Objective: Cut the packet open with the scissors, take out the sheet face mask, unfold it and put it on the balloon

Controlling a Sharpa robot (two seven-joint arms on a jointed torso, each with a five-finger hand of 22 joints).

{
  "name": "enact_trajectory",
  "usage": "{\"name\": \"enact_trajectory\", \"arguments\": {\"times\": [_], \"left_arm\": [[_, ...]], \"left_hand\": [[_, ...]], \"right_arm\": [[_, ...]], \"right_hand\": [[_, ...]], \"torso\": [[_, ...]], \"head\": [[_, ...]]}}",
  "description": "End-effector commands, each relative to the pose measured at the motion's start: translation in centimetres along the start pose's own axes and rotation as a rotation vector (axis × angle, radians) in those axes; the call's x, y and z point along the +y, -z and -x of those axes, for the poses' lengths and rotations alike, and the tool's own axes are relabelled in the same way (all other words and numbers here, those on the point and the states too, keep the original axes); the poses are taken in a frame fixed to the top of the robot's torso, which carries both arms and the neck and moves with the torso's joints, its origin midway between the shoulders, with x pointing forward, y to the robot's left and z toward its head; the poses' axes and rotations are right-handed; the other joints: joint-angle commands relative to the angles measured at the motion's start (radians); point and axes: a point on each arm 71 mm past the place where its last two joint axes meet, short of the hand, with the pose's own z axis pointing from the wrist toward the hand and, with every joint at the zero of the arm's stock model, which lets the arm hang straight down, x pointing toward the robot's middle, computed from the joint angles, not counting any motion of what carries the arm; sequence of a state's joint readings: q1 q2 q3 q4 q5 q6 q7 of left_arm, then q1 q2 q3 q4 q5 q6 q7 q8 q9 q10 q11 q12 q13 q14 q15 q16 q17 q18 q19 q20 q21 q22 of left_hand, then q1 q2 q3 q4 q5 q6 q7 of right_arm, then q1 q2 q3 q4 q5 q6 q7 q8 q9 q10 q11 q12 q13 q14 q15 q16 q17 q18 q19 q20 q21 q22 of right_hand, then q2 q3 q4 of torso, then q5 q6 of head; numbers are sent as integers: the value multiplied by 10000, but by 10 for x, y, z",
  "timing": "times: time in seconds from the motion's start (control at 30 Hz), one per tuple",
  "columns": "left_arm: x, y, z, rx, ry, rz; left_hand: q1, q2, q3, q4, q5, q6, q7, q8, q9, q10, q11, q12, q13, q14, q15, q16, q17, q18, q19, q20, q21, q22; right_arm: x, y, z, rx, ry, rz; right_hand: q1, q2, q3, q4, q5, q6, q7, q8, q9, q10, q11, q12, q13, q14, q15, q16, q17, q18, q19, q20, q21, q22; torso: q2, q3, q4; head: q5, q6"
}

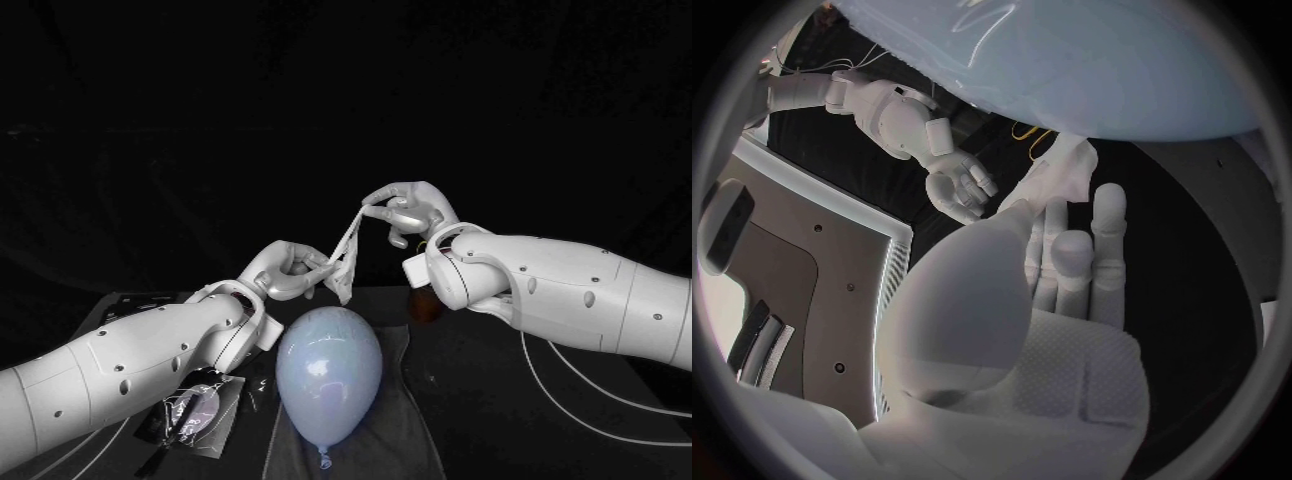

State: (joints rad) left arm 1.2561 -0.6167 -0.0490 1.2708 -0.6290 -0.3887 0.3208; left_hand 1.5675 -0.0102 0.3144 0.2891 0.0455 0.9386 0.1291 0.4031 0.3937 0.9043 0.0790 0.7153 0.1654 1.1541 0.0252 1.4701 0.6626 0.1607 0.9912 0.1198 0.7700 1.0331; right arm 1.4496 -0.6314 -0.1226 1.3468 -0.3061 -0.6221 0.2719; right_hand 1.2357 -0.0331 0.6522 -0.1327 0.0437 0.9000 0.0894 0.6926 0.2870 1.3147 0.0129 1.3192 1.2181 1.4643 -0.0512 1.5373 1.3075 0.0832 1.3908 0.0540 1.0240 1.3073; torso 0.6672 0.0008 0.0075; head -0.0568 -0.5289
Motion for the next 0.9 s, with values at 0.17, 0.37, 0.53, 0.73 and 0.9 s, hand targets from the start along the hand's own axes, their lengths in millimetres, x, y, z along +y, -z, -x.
{"name": "enact_trajectory", "arguments": {"times": [0.17, 0.37, 0.53, 0.73, 0.9], "left_arm": [[3, 0, -1, 282, 94, 325], [3, -1, 0, 133, 44, 377], [3, -1, 1, -26, 32, 382], [3, -1, 1, -20, 194, 383], [4, 0, 1, 109, 416, 404]], "left_hand": [[-753, 11, -236, 43, 14, 245, -89, 64, -33, 253, -45, -113, -20, -54, -70, -71, 14, 215, -62, -6, -78, 16], [-775, -409, -500, -90, 6, 689, -387, 283, -7, 657, -259, 52, 95, 201, -237, -5, 443, 186, 135, -71, 122, 158], [-96, -1103, -625, -335, 16, 1252, -657, 584, 14, 851, -460, 230, 248, 787, -444, 213, 1448, 65, 657, -207, 758, 581], [208, -1186, -468, -237, 18, 1336, -571, 487, -162, 808, -459, 209, 291, 830, -459, 258, 1520, 60, 658, -277, 789, 629], [21, -744, -328, 14, 17, 971, -498, 287, -292, 600, -301, -95, 178, 349, -313, 105, 769, 130, 225, -239, 291, 358]], "right_arm": [[0, -1, 1, 81, 47, 36], [0, -1, -1, 169, 42, 6], [-1, -1, -3, 249, 49, -7], [-4, 0, -4, 305, 70, -72], [-8, 1, -5, 321, 93, -162]], "right_hand": [[-91, 41, 52, 16, 52, 58, -14, 31, 17, 51, -7, 41, -1, 802, -1, 33, 1678, 141, -12, 16, -34, 1325], [-91, 41, 52, 16, 52, 58, -14, 31, 17, 51, -7, 41, -1, 802, -1, 33, 1678, 141, -12, 16, -34, 1325], [-91, 41, 52, 16, 52, 58, -14, 31, 17, 51, -7, 41, -1, 802, -1, 33, 1678, 141, -12, 16, -34, 1325], [-97, 37, 57, 9, 51, 55, -14, 38, 23, 44, -7, 32, -14, 797, -1, 27, 1660, 147, -21, 16, -68, 1317], [-97, 37, 57, 9, 51, 55, -14, 38, 23, 44, -7, 32, -14, 797, -1, 27, 1660, 147, -21, 16, -68, 1317]], "torso": [[6, 3, 0], [-2, 1, -3], [4, -2, -2], [3, 0, 5], [3, 4, 3]], "head": [[2, -18], [0, -27], [-10, -26], [2, -36], [10, -47]]}}
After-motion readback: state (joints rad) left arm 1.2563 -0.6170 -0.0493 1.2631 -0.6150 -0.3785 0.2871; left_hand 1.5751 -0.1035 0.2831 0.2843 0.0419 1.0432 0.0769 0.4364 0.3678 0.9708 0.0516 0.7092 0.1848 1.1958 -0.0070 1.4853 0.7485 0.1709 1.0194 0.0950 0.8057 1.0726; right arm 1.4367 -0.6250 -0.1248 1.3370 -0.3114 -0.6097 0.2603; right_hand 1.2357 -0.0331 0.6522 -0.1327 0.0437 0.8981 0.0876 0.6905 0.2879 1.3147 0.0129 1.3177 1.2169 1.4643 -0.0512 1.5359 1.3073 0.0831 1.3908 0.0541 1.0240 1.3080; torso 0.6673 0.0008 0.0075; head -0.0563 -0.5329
